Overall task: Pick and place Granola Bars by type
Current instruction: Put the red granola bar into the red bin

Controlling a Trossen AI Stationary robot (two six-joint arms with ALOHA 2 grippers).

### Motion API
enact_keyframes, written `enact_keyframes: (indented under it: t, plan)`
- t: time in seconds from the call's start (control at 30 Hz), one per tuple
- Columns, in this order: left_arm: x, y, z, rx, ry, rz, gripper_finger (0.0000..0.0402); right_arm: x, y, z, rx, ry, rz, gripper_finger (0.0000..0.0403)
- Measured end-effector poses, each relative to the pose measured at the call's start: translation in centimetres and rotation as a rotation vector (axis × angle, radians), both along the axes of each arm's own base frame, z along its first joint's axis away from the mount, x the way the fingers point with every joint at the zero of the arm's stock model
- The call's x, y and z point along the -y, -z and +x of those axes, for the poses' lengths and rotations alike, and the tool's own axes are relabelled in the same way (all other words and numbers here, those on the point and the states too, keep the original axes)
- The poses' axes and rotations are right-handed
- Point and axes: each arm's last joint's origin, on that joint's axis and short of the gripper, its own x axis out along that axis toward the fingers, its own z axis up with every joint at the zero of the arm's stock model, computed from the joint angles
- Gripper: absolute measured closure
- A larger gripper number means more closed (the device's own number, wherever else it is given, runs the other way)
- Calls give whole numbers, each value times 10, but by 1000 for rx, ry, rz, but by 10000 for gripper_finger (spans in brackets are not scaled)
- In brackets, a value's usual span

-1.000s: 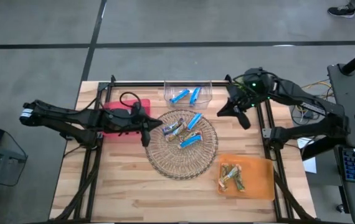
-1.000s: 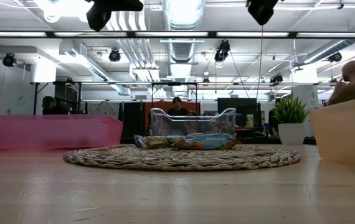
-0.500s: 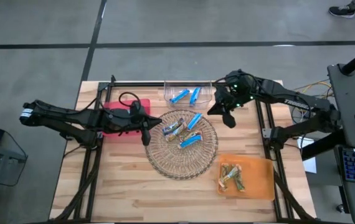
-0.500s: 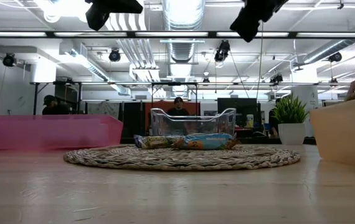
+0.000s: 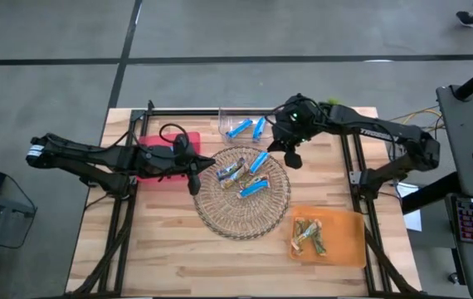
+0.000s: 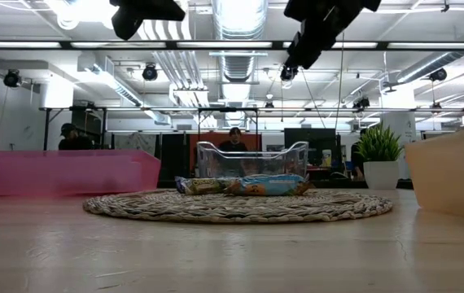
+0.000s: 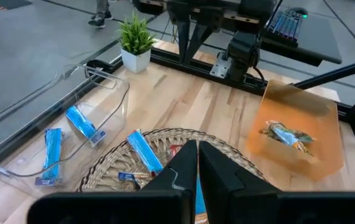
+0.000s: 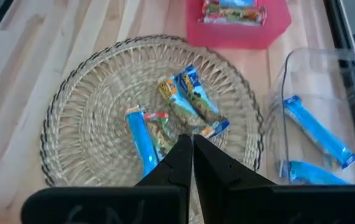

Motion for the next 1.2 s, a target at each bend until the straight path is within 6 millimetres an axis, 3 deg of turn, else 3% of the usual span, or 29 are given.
enact_keyframes:
  t: [0.17,0.37,0.67,0.87,1.2]
  plan:
    - [0,0,0,-2,-1,-3,402,5,-8,14,20,-40,-45,394]
    - [0,0,0,-2,-3,-7,402,11,-5,26,-91,-69,-27,384]
    - [0,1,-1,-9,-5,-13,402,21,13,39,-246,-126,-157,269]
    - [0,1,-4,-23,12,-29,402,23,23,45,-258,-232,-237,199]
    - [2,1,-8,-37,70,-50,402,26,46,58,-308,-292,-238,174]
